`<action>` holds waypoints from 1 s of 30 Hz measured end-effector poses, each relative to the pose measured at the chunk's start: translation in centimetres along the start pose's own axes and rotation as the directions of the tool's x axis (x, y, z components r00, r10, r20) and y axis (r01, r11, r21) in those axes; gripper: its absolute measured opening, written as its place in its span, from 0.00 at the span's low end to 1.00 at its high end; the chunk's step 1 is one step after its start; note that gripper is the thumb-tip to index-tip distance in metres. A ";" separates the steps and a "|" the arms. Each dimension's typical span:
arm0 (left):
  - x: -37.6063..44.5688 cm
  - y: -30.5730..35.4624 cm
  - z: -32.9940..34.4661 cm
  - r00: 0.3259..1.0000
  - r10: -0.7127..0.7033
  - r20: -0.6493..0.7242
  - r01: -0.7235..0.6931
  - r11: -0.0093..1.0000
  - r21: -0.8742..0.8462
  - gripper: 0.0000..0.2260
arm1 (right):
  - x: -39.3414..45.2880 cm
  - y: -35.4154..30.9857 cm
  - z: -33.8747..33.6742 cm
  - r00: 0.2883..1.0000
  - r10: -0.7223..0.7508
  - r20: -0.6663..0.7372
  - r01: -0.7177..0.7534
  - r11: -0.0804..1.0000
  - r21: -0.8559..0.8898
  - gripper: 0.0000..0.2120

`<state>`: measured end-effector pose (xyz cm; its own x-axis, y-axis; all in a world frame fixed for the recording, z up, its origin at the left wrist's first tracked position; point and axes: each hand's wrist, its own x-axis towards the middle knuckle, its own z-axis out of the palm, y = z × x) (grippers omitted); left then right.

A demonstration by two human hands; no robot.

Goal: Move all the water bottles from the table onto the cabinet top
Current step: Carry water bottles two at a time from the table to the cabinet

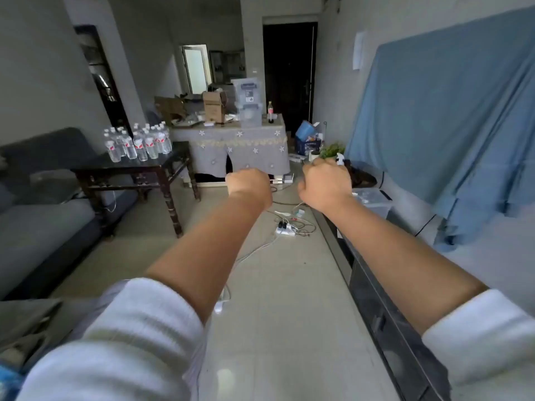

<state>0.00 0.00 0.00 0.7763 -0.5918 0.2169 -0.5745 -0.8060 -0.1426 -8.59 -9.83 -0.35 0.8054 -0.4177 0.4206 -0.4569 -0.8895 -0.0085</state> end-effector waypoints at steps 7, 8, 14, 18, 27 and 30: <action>11.3 -0.1 8.4 0.974 -0.003 0.226 -0.012 0.998 0.066 0.14 | 10.4 2.3 10.3 0.971 -0.005 0.238 0.026 0.996 -0.085 0.15; 13.4 -0.2 9.1 0.973 -0.012 0.228 -0.003 0.998 0.064 0.14 | 12.6 2.9 11.3 0.971 -0.014 0.239 0.040 0.994 -0.104 0.15; 25.0 -2.5 13.0 0.950 -0.115 0.289 0.106 0.993 0.048 0.15 | 24.9 5.0 16.9 0.955 -0.049 0.291 0.078 0.993 -0.088 0.15; 31.7 -5.5 15.0 0.933 -0.198 0.299 0.186 0.980 0.071 0.15 | 32.8 4.4 20.8 0.958 -0.082 0.276 0.102 0.993 -0.057 0.15; 49.8 -16.0 19.1 0.914 -0.318 0.250 0.295 0.947 0.128 0.16 | 52.2 -2.5 31.1 0.950 -0.197 0.243 0.182 0.980 0.081 0.15; 56.1 -19.7 20.1 0.912 -0.331 0.240 0.301 0.941 0.154 0.15 | 58.9 -4.9 33.8 0.948 -0.214 0.237 0.187 0.974 0.131 0.15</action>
<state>60.09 -17.60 -4.45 0.9609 -0.2766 0.0129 -0.2673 -0.9387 -0.2176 53.82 -36.35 -6.22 0.9505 -0.2494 0.1856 -0.2446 -0.9684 -0.0484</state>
